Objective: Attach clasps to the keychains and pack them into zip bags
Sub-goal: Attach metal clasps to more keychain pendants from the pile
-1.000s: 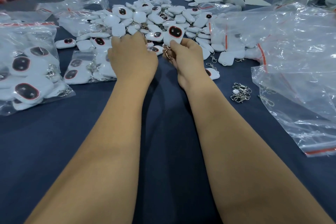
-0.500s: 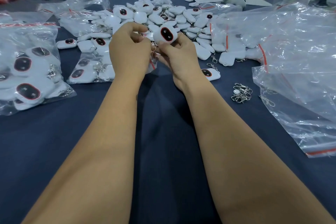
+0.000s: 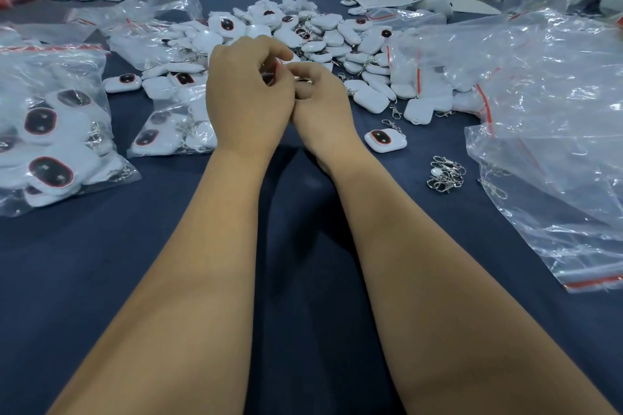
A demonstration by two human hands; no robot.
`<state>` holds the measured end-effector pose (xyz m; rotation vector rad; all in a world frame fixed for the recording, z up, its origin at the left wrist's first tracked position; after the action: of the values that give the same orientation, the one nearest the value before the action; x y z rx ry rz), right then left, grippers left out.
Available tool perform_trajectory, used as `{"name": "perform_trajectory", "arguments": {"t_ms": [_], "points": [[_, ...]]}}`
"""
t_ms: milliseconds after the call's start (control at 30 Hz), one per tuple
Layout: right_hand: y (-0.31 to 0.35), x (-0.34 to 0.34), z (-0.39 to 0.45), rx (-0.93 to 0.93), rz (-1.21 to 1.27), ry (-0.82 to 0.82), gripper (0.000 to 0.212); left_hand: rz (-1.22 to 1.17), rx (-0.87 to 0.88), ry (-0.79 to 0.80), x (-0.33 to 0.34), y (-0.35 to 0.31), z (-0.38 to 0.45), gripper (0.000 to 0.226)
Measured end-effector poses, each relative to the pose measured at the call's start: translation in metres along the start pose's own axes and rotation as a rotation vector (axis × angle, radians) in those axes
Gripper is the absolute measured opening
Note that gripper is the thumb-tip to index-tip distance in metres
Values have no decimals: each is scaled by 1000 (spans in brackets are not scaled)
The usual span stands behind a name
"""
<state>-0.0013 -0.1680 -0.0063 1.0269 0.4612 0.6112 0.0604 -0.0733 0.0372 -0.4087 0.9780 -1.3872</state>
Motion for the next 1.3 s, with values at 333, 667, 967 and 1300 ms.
{"name": "perform_trajectory", "arguments": {"t_ms": [333, 667, 967, 1300], "points": [[7, -22, 3, -105, -487, -110, 26, 245, -140, 77, 10, 23, 0, 23], [-2, -41, 1, 30, -774, -51, 41, 527, -274, 62, -4, 45, 5, 39], [-13, -23, 4, -63, -1240, 203, 30, -407, -132, 244, 24, -10, -13, 38], [-12, -41, 1, 66, -518, -108, 34, -954, -855, 268, 60, 45, -22, 14]]}}
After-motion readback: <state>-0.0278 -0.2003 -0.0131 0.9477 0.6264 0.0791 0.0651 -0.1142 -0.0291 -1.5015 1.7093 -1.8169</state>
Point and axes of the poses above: each hand's wrist, its own z-axis towards the middle knuckle, its own x-axis out of the palm, y = z × x, the point moved 8 cm from there along z, towards the middle knuckle, and after that the axes turned 10 degrees about -x, right-handed, at the moved point
